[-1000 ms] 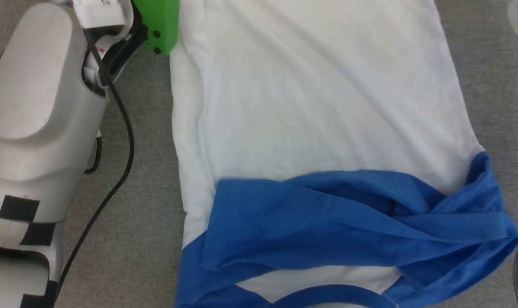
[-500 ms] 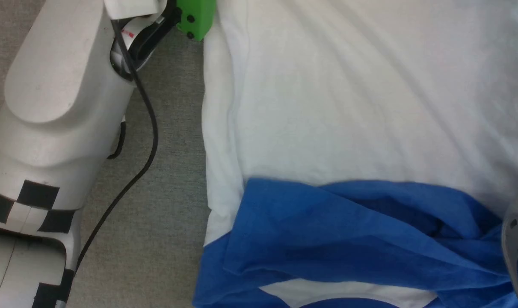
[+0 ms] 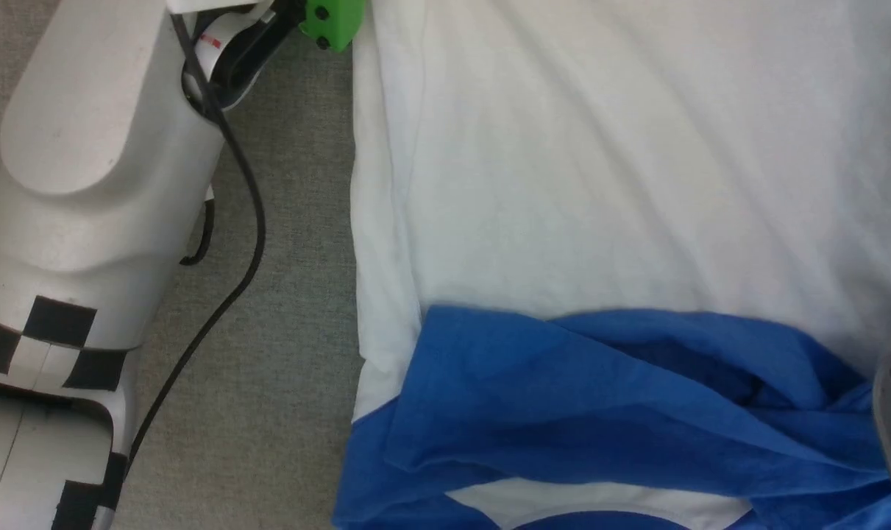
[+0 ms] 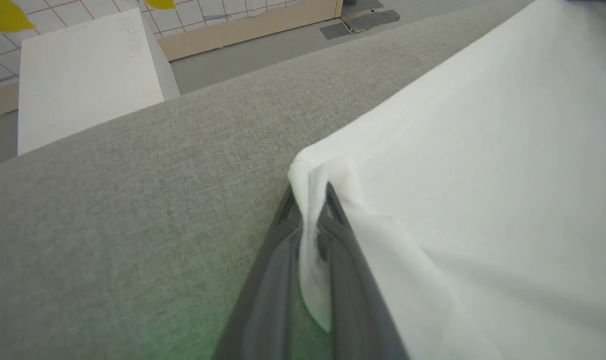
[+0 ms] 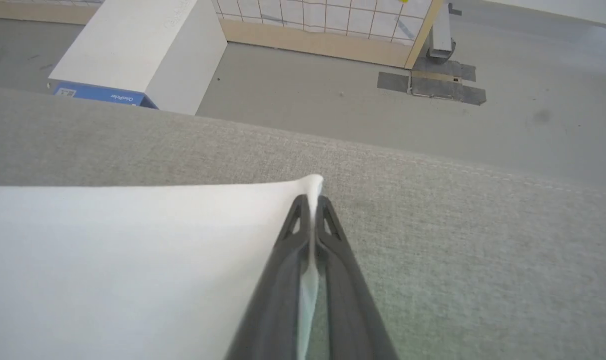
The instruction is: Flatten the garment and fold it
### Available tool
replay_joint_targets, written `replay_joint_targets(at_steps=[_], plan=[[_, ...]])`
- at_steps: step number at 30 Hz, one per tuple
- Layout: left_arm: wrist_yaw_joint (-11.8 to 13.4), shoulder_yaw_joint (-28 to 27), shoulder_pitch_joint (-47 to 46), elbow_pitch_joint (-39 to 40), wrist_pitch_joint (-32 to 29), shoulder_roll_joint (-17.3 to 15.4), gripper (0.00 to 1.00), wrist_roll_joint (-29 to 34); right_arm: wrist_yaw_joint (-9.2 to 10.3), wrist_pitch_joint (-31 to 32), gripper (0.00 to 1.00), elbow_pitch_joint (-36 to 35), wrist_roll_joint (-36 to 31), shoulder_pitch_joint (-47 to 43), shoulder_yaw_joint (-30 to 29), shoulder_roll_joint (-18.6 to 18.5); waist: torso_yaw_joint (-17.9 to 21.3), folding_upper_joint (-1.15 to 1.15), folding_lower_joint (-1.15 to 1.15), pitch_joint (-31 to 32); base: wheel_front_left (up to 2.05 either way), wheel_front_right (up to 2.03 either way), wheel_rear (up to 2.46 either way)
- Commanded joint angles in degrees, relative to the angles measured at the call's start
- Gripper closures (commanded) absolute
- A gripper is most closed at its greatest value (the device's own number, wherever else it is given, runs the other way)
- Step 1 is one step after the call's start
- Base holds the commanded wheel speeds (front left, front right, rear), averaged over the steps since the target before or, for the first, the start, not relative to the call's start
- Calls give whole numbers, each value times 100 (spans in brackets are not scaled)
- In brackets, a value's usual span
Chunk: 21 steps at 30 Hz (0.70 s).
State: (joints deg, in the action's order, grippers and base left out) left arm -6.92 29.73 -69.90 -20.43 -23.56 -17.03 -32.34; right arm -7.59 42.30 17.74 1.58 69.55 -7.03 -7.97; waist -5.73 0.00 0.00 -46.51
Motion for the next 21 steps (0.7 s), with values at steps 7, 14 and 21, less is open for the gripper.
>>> replay_joint_targets(at_steps=[7, 14, 21], plan=[[125, -292, 136, -105, 250, -193, 100, -219, 10, -302, 100, -129, 124, -167, -334, -173, 193, 0, 0, 432, 0, 0, 0], [107, -486, 300, 86, 631, -295, 100, -370, 10, -552, 100, -451, 568, -569, -403, -141, 316, 0, 0, 875, 0, 0, 0], [41, -422, 655, 410, 1144, -565, 100, -247, 10, -602, 100, -1152, 1220, -1320, -322, -256, 406, 0, 0, 1447, 0, 0, 0]])
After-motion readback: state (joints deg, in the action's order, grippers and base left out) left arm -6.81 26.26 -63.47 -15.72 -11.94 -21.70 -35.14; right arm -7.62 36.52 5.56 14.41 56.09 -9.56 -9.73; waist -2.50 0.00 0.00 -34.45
